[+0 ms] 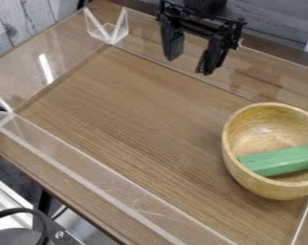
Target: Remove the green block from inside the brown bowl and put it on the table
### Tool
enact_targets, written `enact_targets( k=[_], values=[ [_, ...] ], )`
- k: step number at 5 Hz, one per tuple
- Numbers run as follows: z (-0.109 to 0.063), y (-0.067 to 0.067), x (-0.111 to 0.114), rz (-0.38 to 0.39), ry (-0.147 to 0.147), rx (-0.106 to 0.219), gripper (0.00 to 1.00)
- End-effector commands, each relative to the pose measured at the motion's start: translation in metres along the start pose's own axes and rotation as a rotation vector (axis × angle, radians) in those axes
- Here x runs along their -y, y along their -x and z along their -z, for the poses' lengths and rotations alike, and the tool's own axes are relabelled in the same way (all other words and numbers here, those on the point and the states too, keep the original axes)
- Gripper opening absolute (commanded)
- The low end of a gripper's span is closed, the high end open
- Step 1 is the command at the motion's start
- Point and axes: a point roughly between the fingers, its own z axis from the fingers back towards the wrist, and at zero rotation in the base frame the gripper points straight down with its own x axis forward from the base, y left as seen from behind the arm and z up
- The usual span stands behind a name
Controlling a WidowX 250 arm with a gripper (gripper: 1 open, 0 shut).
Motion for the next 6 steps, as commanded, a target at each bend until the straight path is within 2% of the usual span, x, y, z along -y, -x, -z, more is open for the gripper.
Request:
enact_targets(
  k=[1,2,3,5,6],
  values=[
    [-0.004,0.003,0.015,0.076,0.027,0.011,1.0],
    [-0.004,0.001,0.021,0.165,0.055,0.028,1.0],
    [-0.001,-0.001,0.02,0.211,0.074,0.031,1.0],
    [0.003,-0.01,0.031,0.253,0.087,0.044,1.0],
    [-0.004,-0.013,0.046,0.312,0.11,0.039,1.0]
  ],
)
